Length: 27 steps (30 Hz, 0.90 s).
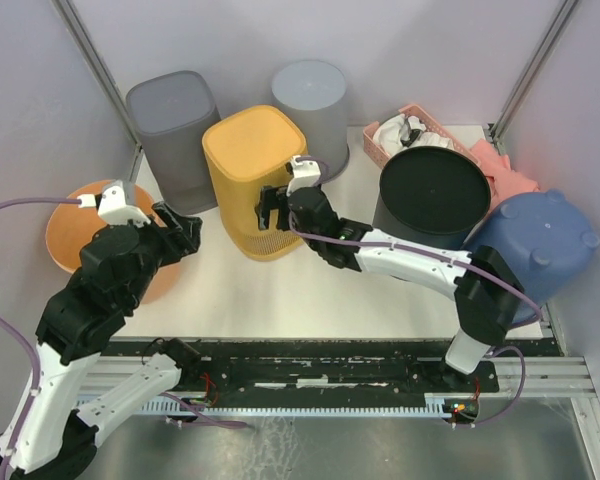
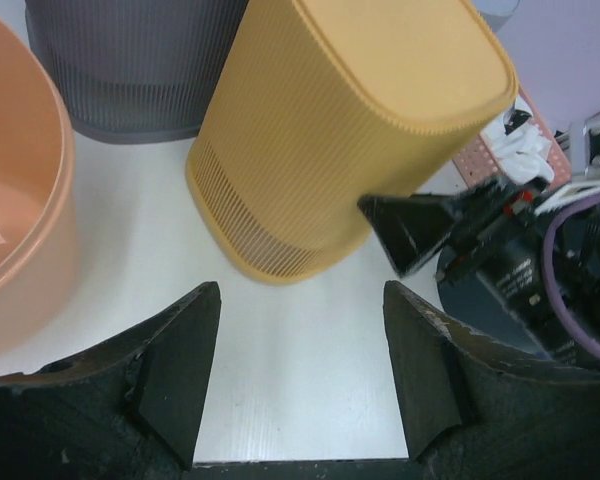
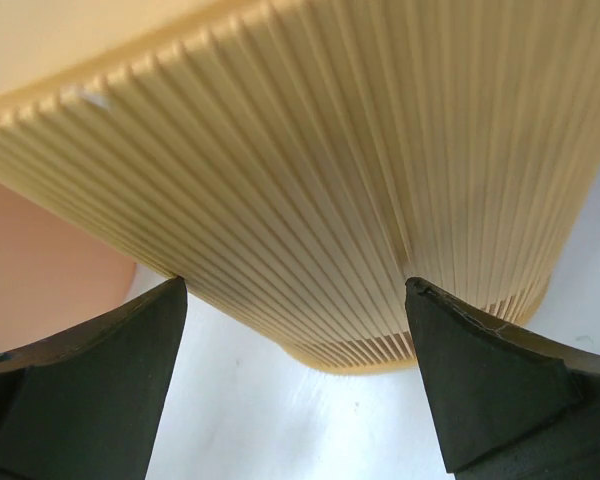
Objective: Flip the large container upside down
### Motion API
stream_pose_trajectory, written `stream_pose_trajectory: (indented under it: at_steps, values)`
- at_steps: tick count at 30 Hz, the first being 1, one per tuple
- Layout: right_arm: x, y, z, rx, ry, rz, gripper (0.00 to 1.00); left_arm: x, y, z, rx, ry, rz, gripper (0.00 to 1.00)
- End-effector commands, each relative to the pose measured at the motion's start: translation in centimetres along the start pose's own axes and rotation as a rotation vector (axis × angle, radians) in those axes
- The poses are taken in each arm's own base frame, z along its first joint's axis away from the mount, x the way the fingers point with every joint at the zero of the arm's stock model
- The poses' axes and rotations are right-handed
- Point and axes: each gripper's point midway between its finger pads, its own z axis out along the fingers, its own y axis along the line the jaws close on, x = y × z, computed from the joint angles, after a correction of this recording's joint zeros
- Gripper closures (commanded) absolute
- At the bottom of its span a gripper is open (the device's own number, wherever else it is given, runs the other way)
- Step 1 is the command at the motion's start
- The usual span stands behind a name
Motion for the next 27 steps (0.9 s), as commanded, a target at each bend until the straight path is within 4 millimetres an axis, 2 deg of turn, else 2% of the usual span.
stream_pose_trajectory:
  at_steps: [1,5,8,11,17,21,24,27]
  values:
    - [-6.1,0.4,1.7,0.079,-0.185,0.095,0.01,-0.5,0.7,-1.0,-0.019,-0.020,-0.038,0.26]
    - [-5.3,0.7,2.6,0.069,-0.157,0.125,0.01,0.1,0.6,-0.7,-0.012,-0.004,-0.036,0.25]
    - [-4.9,1.2,2.1,0.029,-0.137,0.151,0.01,0.3,0.4,-0.6,-0.003,0.005,-0.031,0.25]
    - [-5.2,2.2,0.6,-0.045,-0.141,0.181,0.01,0.4,0.4,-0.5,-0.003,0.005,-0.029,0.25]
    - [-4.8,1.7,-3.3,-0.110,-0.150,0.222,0.01,0.5,-0.3,-0.4,0.031,0.013,-0.029,0.26]
    - [-4.5,1.0,-6.2,-0.151,-0.166,0.255,0.01,-0.1,-0.8,-0.8,0.055,0.007,-0.029,0.26]
    - [-3.0,3.0,-7.6,-0.249,-0.143,0.232,0.01,-0.8,-0.7,-1.0,0.049,-0.014,-0.031,0.26]
    - [-0.6,5.3,-7.4,-0.300,-0.100,0.216,0.01,-1.4,-0.7,-1.1,0.043,-0.027,-0.028,0.26]
